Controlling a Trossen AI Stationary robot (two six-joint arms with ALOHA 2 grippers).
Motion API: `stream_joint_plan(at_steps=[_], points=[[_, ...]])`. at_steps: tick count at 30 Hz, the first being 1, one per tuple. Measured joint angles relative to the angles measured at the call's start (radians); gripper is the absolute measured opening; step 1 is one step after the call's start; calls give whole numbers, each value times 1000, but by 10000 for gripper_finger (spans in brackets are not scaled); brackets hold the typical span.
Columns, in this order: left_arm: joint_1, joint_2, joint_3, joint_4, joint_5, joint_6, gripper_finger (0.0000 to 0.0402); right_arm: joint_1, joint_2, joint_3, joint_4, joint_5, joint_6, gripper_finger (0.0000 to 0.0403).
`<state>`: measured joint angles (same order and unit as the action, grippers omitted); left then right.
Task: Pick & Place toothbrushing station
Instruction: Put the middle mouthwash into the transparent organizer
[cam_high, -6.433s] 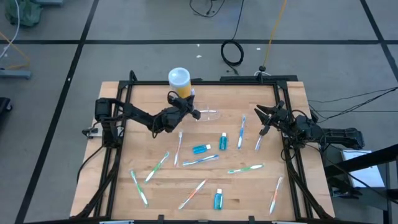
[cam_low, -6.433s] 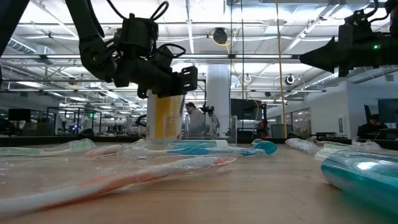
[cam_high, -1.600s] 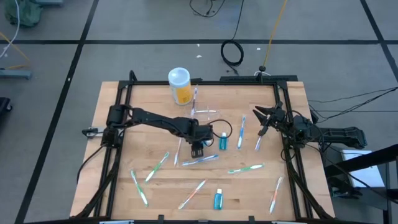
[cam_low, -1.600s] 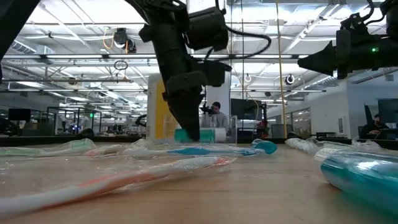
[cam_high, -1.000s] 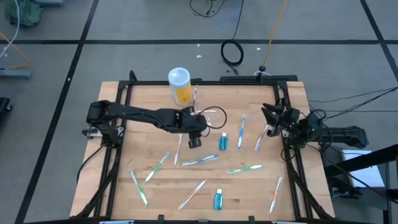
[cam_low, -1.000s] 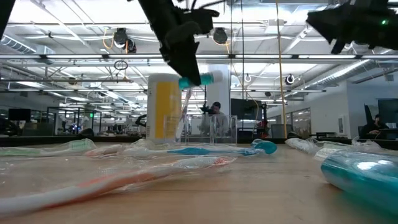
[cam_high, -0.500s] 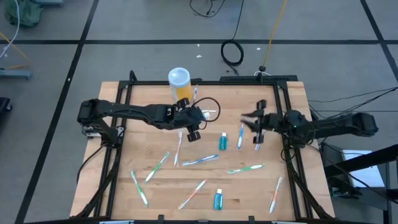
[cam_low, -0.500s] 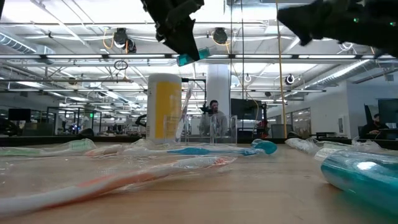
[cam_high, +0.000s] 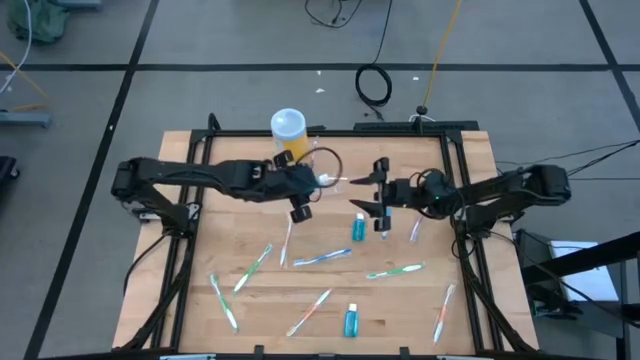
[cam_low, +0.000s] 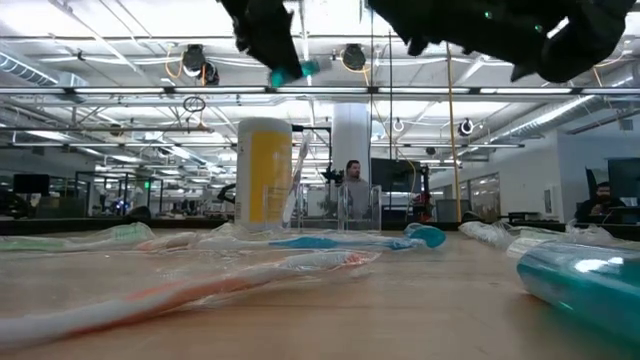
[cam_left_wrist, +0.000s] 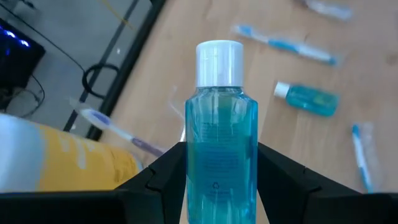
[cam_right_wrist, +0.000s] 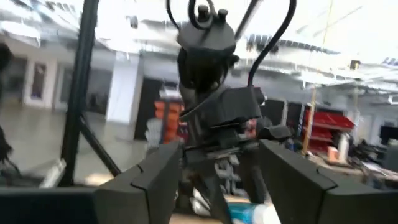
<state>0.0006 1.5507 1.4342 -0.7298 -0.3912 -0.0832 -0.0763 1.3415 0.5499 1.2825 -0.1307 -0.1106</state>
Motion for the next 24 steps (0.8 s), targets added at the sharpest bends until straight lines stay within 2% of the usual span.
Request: stream_joint_plan(at_steps=[6, 10, 13, 16, 18, 21, 24], points=[[0, -135, -13, 8, -2, 20, 168, -2, 22, 34, -11, 26, -5, 221], [0, -216, -134, 133, 28, 43, 168, -2, 22, 36, -92, 24, -85, 221], [0, -257, -258, 297, 92, 87, 168, -20, 22, 97, -280, 23, -115, 230], [-1, -282, -348, 360, 176, 121, 168, -43, 23, 215, -540, 23, -119, 240], [-2, -277, -378, 396, 203, 127, 168, -57, 22, 313, -731, 8, -123, 244], [-1, -263, -402, 399, 208, 125, 168, -79, 35, 452, -971, -80, -114, 244], [0, -253, -412, 410, 225, 138, 168, -81, 82, 527, -1053, -136, -100, 241]])
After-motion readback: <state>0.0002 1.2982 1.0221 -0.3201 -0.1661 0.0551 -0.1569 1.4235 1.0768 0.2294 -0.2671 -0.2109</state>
